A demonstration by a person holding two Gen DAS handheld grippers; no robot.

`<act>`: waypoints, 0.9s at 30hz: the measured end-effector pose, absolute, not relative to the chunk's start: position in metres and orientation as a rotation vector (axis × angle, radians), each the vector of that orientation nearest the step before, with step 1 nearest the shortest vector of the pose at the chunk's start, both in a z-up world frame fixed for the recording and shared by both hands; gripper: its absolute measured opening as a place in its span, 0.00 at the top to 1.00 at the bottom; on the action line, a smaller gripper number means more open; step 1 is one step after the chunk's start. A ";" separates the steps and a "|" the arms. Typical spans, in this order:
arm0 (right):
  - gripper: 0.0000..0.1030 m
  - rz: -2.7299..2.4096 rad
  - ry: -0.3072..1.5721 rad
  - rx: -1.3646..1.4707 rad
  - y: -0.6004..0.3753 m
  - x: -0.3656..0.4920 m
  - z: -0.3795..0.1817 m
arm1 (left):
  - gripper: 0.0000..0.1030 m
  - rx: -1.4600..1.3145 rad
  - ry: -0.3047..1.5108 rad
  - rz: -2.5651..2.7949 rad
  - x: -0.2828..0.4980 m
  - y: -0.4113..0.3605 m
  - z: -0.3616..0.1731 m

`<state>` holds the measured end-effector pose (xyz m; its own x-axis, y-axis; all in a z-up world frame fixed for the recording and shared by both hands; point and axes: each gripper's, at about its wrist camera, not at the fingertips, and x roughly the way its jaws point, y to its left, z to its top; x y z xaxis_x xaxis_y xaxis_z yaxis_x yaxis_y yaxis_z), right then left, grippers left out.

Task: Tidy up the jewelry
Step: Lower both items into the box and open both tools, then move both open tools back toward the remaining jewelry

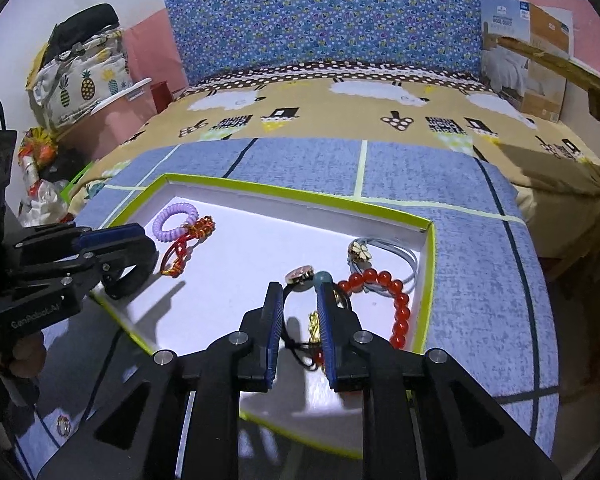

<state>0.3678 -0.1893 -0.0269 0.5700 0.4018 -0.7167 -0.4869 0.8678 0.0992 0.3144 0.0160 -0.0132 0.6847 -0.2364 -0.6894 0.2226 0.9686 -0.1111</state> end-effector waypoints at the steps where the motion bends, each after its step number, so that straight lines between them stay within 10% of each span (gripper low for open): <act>1: 0.82 0.521 0.804 -0.110 -0.191 0.364 -0.025 | 0.80 -0.016 0.766 -0.257 0.311 0.016 -0.011; 27: 0.82 0.552 0.674 -0.070 -0.218 0.199 0.013 | 0.80 -0.053 0.649 -0.139 0.166 0.022 0.023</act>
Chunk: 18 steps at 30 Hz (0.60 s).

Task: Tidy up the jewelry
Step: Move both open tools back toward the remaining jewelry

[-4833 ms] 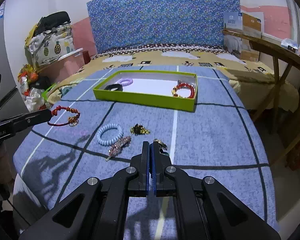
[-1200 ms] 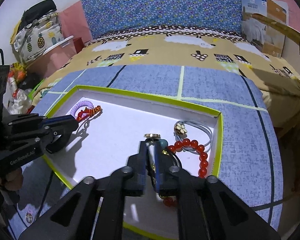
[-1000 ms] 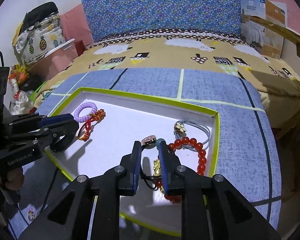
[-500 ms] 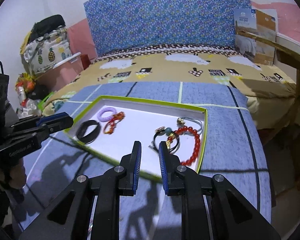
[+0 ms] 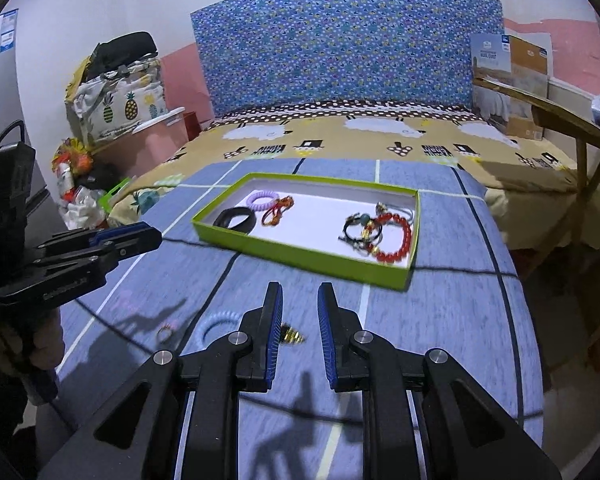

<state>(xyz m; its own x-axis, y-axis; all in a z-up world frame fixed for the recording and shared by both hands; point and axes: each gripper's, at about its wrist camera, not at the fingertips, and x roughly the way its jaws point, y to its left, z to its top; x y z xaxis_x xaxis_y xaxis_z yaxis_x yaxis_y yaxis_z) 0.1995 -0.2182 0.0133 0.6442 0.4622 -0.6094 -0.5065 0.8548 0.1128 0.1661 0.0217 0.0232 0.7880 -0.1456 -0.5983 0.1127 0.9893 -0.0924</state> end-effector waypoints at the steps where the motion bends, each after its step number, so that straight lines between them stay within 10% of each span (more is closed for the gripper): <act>1: 0.82 0.551 0.674 -0.068 -0.219 0.196 0.012 | 0.80 -0.053 0.651 -0.138 0.162 0.021 0.022; 18: 0.81 0.538 0.695 -0.060 -0.224 0.132 -0.007 | 0.80 -0.068 0.685 -0.145 0.100 0.032 -0.007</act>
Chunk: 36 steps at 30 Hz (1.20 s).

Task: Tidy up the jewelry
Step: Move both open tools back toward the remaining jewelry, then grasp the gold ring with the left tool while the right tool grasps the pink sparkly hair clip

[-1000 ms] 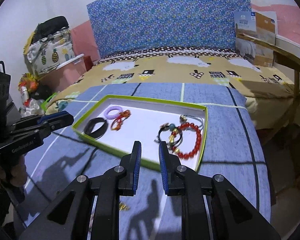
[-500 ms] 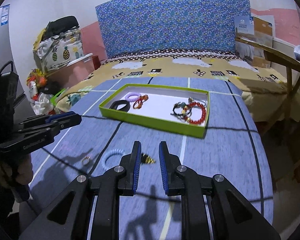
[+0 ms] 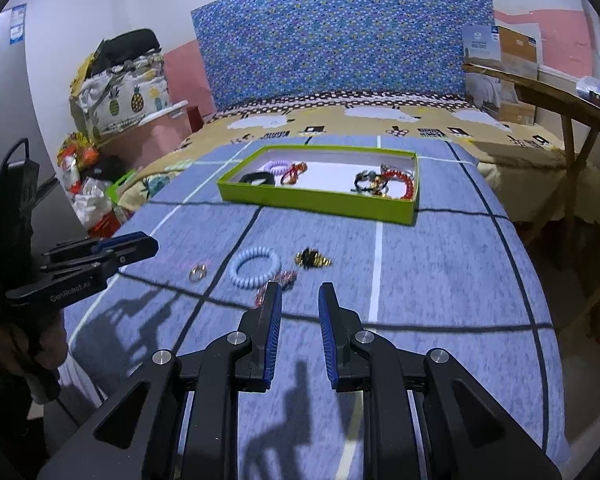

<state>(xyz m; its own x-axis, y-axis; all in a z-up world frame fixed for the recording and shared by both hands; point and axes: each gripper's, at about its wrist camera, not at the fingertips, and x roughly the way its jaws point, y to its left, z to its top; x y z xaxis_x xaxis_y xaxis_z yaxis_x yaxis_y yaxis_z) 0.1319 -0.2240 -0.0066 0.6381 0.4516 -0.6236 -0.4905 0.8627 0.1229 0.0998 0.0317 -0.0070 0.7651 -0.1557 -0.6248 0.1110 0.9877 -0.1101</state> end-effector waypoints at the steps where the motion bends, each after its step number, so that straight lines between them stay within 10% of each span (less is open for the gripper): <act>1: 0.81 0.538 0.699 -0.062 -0.224 0.129 -0.009 | 0.80 -0.064 0.686 -0.146 0.098 0.031 -0.008; 36: 0.81 0.582 0.904 0.176 -0.194 0.192 -0.055 | 0.68 -0.046 0.791 -0.172 0.118 0.017 -0.045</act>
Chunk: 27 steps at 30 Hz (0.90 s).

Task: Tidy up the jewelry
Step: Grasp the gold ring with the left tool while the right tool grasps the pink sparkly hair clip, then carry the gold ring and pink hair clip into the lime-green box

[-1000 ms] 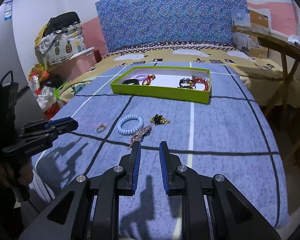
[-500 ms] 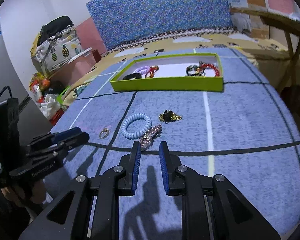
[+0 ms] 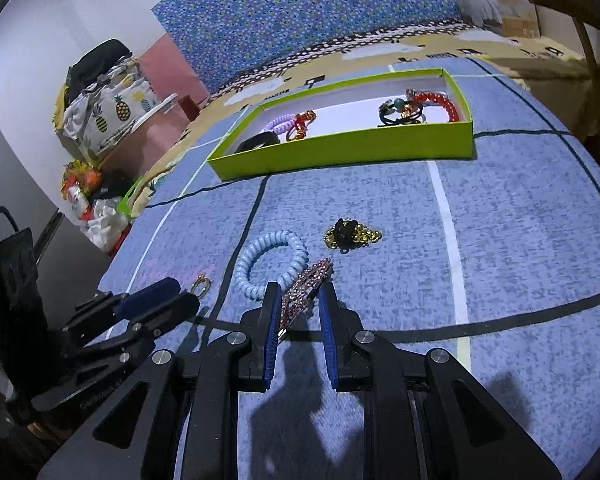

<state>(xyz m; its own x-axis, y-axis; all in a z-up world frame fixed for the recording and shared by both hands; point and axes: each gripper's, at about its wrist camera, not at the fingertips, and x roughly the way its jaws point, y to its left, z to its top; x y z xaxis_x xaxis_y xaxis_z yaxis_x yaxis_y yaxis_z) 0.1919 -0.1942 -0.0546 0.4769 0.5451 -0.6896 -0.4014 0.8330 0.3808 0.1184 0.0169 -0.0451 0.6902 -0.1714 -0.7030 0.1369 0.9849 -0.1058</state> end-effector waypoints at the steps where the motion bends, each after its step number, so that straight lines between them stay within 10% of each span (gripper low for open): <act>1: 0.81 0.579 0.911 0.178 -0.193 0.193 -0.056 | 0.68 -0.044 0.797 -0.168 0.120 0.016 -0.046; 27: 0.91 0.566 0.881 0.136 -0.203 0.186 -0.051 | 0.78 0.037 0.826 -0.133 0.129 0.005 -0.051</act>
<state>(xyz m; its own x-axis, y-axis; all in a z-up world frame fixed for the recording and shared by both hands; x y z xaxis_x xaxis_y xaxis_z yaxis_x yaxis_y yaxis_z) 0.1858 -0.2027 -0.0513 0.5012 0.5208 -0.6911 -0.4121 0.8459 0.3387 0.1292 0.0050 -0.0508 0.6697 -0.1038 -0.7354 0.1329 0.9910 -0.0189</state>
